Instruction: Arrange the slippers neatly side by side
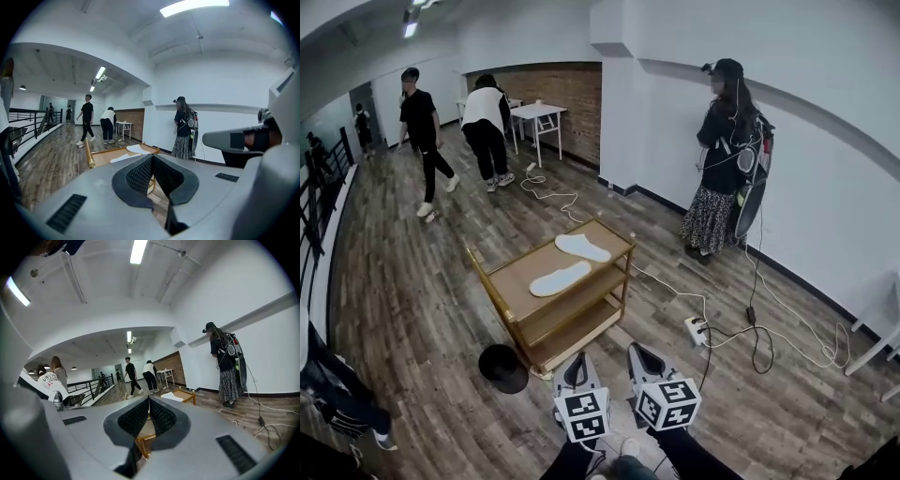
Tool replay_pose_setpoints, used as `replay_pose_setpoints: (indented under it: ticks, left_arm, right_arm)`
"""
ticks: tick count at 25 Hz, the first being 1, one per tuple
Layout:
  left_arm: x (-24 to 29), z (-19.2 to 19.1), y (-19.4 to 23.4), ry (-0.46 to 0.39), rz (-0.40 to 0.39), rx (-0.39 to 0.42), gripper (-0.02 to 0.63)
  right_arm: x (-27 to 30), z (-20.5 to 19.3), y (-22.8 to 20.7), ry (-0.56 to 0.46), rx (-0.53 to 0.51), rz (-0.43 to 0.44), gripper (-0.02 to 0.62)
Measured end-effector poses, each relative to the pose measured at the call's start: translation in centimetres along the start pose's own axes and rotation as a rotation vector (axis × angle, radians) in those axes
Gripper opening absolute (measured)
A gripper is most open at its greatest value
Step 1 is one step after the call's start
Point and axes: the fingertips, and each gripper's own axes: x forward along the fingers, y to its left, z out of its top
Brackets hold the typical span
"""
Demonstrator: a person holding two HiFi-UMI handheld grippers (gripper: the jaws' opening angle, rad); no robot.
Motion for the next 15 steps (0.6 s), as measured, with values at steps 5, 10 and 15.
replay_pose_setpoints:
  ticks: [5,10,15]
  left_arm:
    - [4.5,1.3,-0.5,-0.004,0.024,0.010,-0.002]
    - [8.9,2.1,-1.0,0.001,0.059,0.003,-0.002]
    - [12.0,2.6,-1.6,-0.009,0.080,-0.010,-0.002]
  right_arm:
    - [3.7,1.1,-3.0,0.005,0.001,0.030,-0.002]
    - [7.5,2.3,-6.0,0.014,-0.003,0.068,-0.002]
    - [10.0,2.9,-8.3,0.015,-0.009,0.093,-0.002]
